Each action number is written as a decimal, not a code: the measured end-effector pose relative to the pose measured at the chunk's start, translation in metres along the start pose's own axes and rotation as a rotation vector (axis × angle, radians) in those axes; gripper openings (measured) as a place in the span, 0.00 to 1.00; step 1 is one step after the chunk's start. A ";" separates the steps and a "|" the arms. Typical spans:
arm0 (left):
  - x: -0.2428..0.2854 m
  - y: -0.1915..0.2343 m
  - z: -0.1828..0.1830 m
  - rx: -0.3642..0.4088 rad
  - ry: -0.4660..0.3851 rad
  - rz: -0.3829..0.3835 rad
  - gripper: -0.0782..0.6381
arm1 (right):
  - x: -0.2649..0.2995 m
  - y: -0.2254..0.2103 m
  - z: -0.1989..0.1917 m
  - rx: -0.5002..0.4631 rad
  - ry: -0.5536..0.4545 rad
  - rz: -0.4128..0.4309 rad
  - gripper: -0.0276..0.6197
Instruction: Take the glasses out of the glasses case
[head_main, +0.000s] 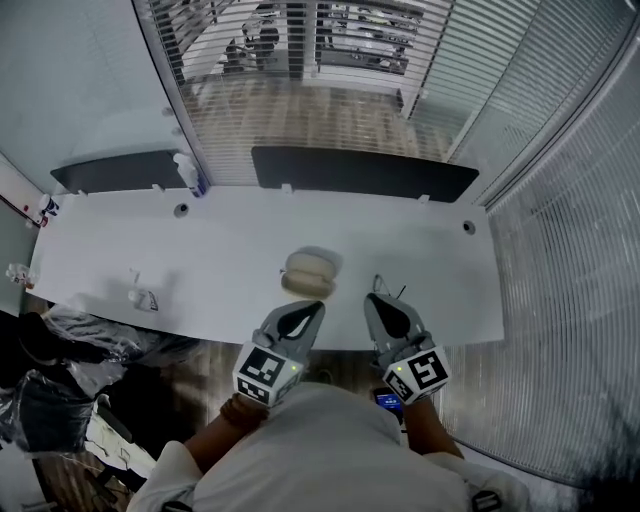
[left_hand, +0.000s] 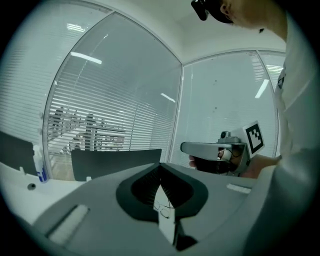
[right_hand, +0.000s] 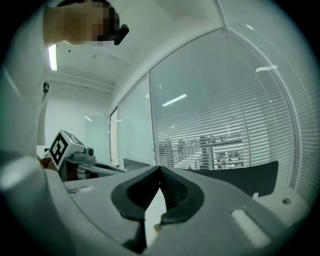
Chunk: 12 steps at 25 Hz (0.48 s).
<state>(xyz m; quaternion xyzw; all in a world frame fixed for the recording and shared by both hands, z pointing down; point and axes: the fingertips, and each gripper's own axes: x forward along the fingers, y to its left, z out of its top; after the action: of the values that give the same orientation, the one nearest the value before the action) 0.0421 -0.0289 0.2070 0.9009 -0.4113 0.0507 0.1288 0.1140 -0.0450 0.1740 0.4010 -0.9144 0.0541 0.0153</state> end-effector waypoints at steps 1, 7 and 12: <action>-0.001 0.000 0.003 0.007 -0.011 -0.001 0.11 | 0.001 0.006 0.003 -0.002 -0.008 0.014 0.05; -0.014 0.000 0.025 0.037 -0.094 0.005 0.11 | 0.006 0.034 0.020 0.035 -0.057 0.060 0.05; -0.020 0.003 0.035 0.037 -0.114 -0.001 0.11 | 0.009 0.055 0.028 0.046 -0.074 0.079 0.05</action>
<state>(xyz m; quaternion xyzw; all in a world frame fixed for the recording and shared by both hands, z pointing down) 0.0257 -0.0257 0.1704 0.9048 -0.4165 0.0067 0.0883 0.0679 -0.0181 0.1424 0.3665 -0.9280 0.0607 -0.0300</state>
